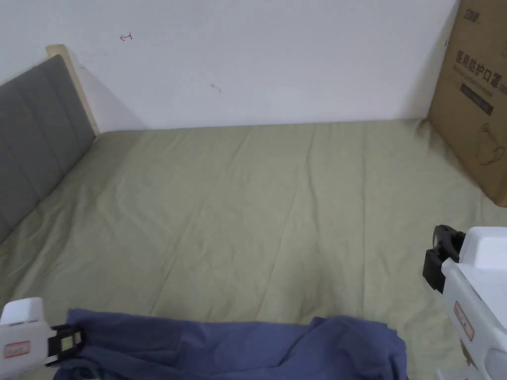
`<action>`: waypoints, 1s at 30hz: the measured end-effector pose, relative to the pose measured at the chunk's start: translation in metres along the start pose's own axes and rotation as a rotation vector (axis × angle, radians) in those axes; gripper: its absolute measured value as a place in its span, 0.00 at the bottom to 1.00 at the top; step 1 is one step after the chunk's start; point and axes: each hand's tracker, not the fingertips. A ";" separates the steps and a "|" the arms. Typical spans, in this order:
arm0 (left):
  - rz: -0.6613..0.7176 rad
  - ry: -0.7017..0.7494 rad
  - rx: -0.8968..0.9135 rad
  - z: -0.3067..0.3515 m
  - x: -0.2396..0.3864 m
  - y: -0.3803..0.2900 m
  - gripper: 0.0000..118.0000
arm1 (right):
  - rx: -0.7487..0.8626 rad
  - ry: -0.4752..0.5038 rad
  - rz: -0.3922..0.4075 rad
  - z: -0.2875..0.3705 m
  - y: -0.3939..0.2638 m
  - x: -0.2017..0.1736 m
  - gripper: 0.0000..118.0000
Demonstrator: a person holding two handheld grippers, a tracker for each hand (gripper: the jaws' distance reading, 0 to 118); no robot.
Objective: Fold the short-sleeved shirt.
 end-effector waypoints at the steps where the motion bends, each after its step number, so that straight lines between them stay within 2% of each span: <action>1: -0.010 -0.027 -0.003 -0.006 0.008 0.002 0.03 | 0.001 0.002 0.000 0.001 0.000 0.001 0.00; 6: -0.110 -0.174 -0.066 -0.019 0.091 0.000 0.03 | 0.009 0.015 0.010 0.008 0.002 0.007 0.00; 13: -0.204 -0.257 -0.212 -0.071 0.192 -0.024 0.03 | 0.012 0.004 0.020 0.020 -0.001 0.022 0.00; 18: -0.229 -0.231 -0.310 -0.129 0.231 -0.049 0.03 | -0.006 -0.017 0.018 0.026 -0.007 0.034 0.00; 23: -0.225 -0.192 -0.329 -0.138 0.245 -0.058 0.05 | -0.016 -0.039 0.016 0.030 -0.010 0.043 0.00; 25: -0.181 -0.209 -0.314 -0.127 0.245 -0.055 0.21 | -0.018 -0.044 0.013 0.031 -0.009 0.045 0.00; 27: -0.119 -0.279 -0.310 -0.118 0.241 -0.049 0.63 | -0.017 -0.047 0.011 0.030 -0.009 0.046 0.00; 28: -0.096 -0.299 -0.298 -0.111 0.240 -0.045 0.78 | -0.017 -0.048 0.010 0.030 -0.009 0.046 0.00; 29: -0.089 -0.310 -0.260 -0.103 0.236 -0.041 0.90 | -0.016 -0.047 0.010 0.030 -0.008 0.046 0.00; 30: -0.087 -0.318 -0.209 -0.092 0.233 -0.037 0.91 | -0.014 -0.046 0.009 0.029 -0.007 0.045 0.00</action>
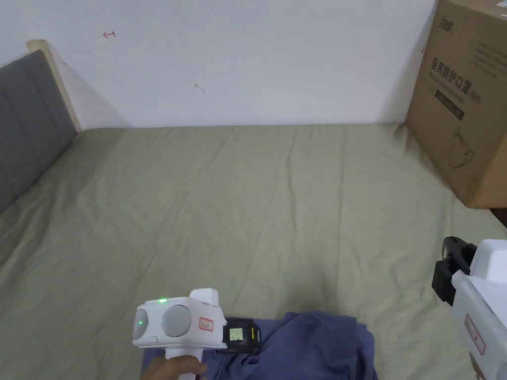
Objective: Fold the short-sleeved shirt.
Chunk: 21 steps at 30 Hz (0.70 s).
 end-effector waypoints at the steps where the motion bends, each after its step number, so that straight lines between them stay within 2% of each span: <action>1: -0.013 0.002 0.050 0.011 0.000 0.002 0.91 | 0.002 0.001 -0.001 0.000 0.001 -0.001 0.00; 4: -0.055 0.061 0.163 0.051 0.003 0.005 0.91 | 0.007 0.012 -0.007 0.001 0.003 -0.004 0.00; 8: -0.126 0.218 0.289 0.071 -0.015 0.006 0.88 | 0.006 0.021 -0.005 -0.001 0.003 -0.008 0.00; 9: -0.134 0.248 0.322 0.075 -0.020 0.004 0.83 | 0.006 0.023 -0.006 -0.001 0.003 -0.008 0.00; 10: -0.137 0.267 0.342 0.077 -0.026 0.003 0.74 | 0.006 0.025 -0.007 -0.001 0.002 -0.009 0.00; 13: -0.130 0.274 0.369 0.081 -0.041 -0.007 0.15 | 0.001 0.030 -0.006 -0.003 0.001 -0.011 0.00; 14: -0.128 0.269 0.365 0.076 -0.047 -0.010 0.03 | -0.001 0.030 -0.006 -0.003 0.001 -0.011 0.00; 15: -0.127 0.274 0.355 0.070 -0.051 -0.011 0.00 | -0.004 0.031 -0.007 -0.004 0.001 -0.011 0.00; 21: -0.112 0.286 0.214 0.025 -0.057 -0.036 0.00 | -0.009 0.029 -0.004 -0.003 0.000 -0.011 0.00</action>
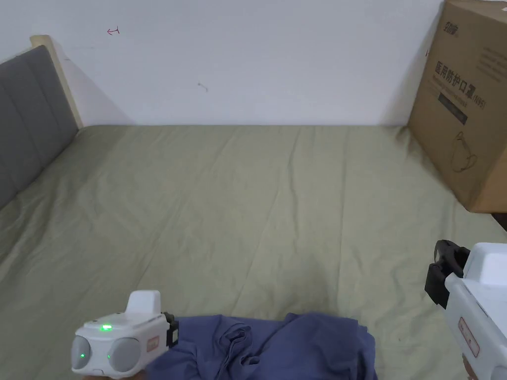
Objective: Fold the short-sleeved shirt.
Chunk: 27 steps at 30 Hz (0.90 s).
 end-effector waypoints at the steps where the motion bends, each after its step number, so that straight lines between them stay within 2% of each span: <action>1: -0.013 -0.006 -0.028 -0.007 0.005 -0.007 0.00 | -0.001 -0.001 -0.001 0.000 0.000 0.000 0.00; 5: -0.078 -0.049 -0.143 -0.038 0.032 -0.035 0.00 | -0.007 -0.007 0.003 0.000 -0.001 0.004 0.00; 10: -0.237 -0.068 -0.138 -0.040 0.088 -0.036 0.00 | -0.021 -0.020 0.009 -0.001 -0.004 0.011 0.00; 17: -0.219 -0.145 -0.131 -0.030 0.126 -0.019 0.00 | -0.026 -0.037 -0.002 0.001 -0.008 0.019 0.00; 21: -0.212 -0.131 -0.147 -0.038 0.132 -0.020 0.00 | -0.030 -0.042 -0.004 0.003 -0.008 0.020 0.00; 23: -0.180 -0.151 -0.141 -0.039 0.117 -0.014 0.00 | -0.029 -0.044 -0.005 0.004 -0.008 0.021 0.00; 27: -0.102 -0.286 -0.047 -0.005 0.078 0.006 0.00 | -0.025 -0.041 -0.005 0.005 -0.007 0.020 0.00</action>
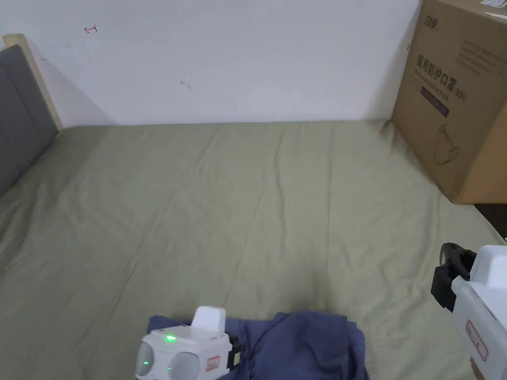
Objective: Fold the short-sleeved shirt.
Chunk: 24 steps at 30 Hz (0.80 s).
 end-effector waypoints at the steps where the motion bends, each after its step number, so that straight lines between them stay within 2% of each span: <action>1: 0.015 -0.011 0.016 0.012 -0.007 0.004 0.00 | 0.001 0.002 0.001 0.000 0.001 -0.001 0.00; 4: 0.111 -0.084 0.052 0.048 -0.041 0.018 0.00 | 0.009 0.010 -0.003 -0.001 0.004 -0.005 0.00; 8: 0.302 -0.162 0.081 0.067 -0.105 0.021 0.01 | 0.016 0.023 -0.006 -0.002 0.007 -0.012 0.00; 9: 0.355 -0.188 0.071 0.069 -0.122 0.020 0.06 | 0.016 0.027 -0.005 -0.003 0.007 -0.014 0.00; 10: 0.399 -0.189 0.047 0.068 -0.136 0.018 0.15 | 0.015 0.032 -0.004 -0.003 0.008 -0.015 0.00; 12: 0.471 -0.181 -0.003 0.064 -0.158 0.009 0.57 | 0.012 0.040 0.001 -0.005 0.008 -0.019 0.00; 14: 0.499 -0.144 -0.032 0.058 -0.172 0.000 0.91 | 0.008 0.042 0.006 -0.006 0.007 -0.023 0.00; 15: 0.483 -0.117 -0.027 0.053 -0.175 -0.006 0.97 | 0.004 0.045 0.007 -0.007 0.006 -0.025 0.00; 19: 0.481 -0.138 -0.062 0.037 -0.178 -0.025 0.97 | -0.016 0.052 0.009 -0.011 0.003 -0.029 0.00; 21: 0.495 -0.103 -0.096 0.022 -0.183 -0.036 0.93 | -0.027 0.058 0.013 -0.013 0.001 -0.030 0.00; 22: 0.492 -0.099 -0.098 0.017 -0.183 -0.040 0.87 | -0.028 0.060 0.016 -0.013 0.001 -0.030 0.00; 23: 0.490 -0.095 -0.097 0.004 -0.199 -0.044 0.76 | -0.029 0.060 0.021 -0.013 0.001 -0.030 0.00; 24: 0.483 -0.097 -0.095 0.001 -0.199 -0.047 0.69 | -0.031 0.057 0.026 -0.012 0.001 -0.030 0.00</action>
